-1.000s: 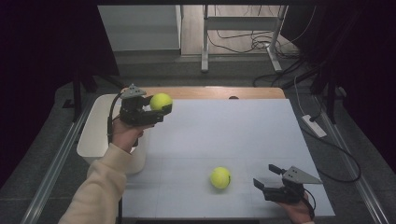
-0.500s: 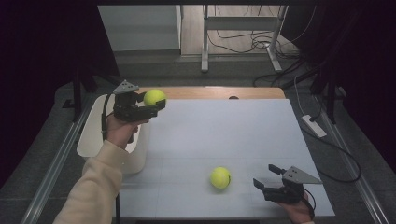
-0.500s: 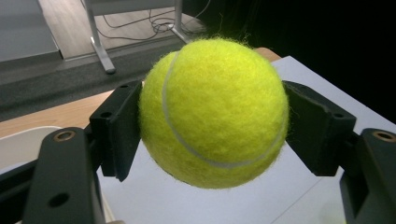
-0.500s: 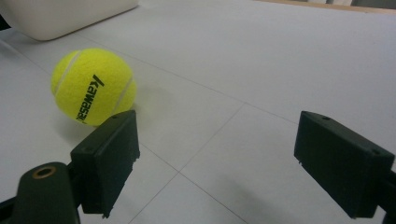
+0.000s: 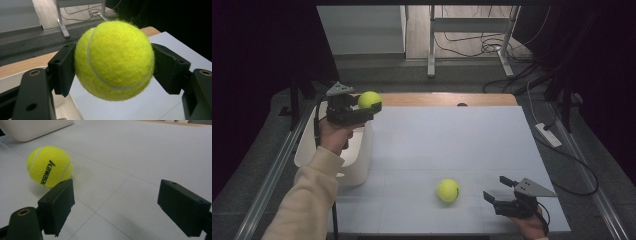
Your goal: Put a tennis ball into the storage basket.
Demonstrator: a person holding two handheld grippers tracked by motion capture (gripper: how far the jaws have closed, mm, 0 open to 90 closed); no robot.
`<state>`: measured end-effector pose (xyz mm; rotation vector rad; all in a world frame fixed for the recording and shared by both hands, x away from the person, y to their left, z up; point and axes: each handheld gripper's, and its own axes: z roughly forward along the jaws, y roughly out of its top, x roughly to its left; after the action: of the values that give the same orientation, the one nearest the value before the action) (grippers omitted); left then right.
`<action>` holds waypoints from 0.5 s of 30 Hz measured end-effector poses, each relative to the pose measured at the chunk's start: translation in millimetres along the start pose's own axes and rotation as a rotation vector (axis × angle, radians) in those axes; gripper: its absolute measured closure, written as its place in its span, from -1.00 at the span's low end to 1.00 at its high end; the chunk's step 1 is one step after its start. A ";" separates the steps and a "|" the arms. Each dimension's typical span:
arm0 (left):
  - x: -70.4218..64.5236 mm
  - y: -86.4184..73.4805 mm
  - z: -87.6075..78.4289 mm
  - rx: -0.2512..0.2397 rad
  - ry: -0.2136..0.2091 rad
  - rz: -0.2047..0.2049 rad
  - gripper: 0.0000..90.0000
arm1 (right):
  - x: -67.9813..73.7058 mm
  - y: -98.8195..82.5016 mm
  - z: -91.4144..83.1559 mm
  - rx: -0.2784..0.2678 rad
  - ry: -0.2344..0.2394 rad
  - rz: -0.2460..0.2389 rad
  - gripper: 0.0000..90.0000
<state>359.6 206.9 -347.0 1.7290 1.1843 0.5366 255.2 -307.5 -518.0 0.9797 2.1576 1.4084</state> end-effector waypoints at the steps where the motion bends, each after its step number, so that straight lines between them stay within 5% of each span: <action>1: 1.6 0.1 0.3 0.001 0.001 -0.002 -0.41 | 0.0 0.0 0.0 0.000 0.000 0.000 -0.69; 15: 26.9 1.0 6.4 0.005 0.046 -0.004 -0.41 | -0.2 0.1 1.3 0.003 0.009 -0.004 -0.69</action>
<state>376.7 227.8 -353.0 1.7262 1.2221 0.5749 256.2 -306.8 -518.5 0.9714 2.1675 1.4100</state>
